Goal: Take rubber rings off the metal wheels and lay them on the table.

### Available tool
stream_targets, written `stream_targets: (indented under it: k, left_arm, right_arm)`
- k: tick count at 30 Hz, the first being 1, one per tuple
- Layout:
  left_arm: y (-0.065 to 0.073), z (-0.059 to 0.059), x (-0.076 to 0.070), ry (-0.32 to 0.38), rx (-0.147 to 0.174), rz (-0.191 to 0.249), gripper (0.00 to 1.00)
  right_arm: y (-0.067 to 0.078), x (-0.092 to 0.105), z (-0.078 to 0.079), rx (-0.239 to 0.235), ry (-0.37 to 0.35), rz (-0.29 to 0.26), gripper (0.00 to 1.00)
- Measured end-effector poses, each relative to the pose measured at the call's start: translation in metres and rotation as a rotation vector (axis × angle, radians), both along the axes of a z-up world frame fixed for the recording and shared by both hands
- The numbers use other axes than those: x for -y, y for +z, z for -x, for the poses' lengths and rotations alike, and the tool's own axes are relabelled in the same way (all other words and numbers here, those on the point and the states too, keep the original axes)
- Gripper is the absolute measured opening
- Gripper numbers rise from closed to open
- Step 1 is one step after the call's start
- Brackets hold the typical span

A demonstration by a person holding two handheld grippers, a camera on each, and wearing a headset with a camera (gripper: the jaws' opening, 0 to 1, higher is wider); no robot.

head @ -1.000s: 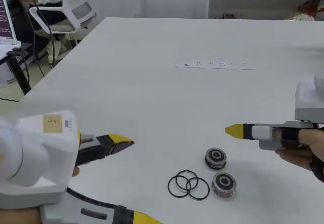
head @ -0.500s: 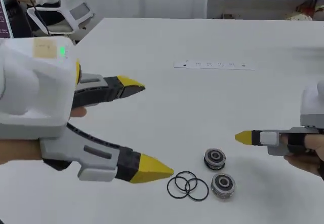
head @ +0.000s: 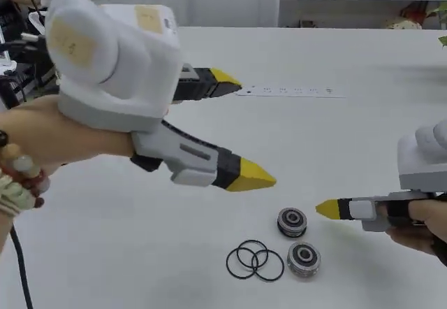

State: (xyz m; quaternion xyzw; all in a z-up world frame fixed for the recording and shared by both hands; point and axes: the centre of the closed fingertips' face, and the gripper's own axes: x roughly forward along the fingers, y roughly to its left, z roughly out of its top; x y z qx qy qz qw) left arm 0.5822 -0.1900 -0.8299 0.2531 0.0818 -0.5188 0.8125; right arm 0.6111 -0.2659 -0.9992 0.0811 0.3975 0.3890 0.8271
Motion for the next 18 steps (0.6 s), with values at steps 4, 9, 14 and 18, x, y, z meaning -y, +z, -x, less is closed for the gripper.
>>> stream_targets:
  k: [4,9,14,18]
  left_arm:
    - [0.0,-0.004,0.026,-0.049,-0.028,0.072,0.72]
    - [-0.026,-0.03,0.038,0.012,-0.017,0.043,0.63]
    - [-0.069,-0.044,0.041,0.091,-0.049,0.045,0.49]
    - [-0.108,-0.034,0.046,0.077,-0.116,0.004,0.39]
  right_arm:
    - [-0.003,-0.002,0.003,0.018,0.03,0.017,0.09]
    - [-0.005,-0.005,0.005,0.037,0.062,0.03,0.1]
    - [-0.007,-0.007,0.008,0.048,0.093,0.045,0.12]
    - [-0.008,-0.009,0.009,0.055,0.111,0.054,0.11]
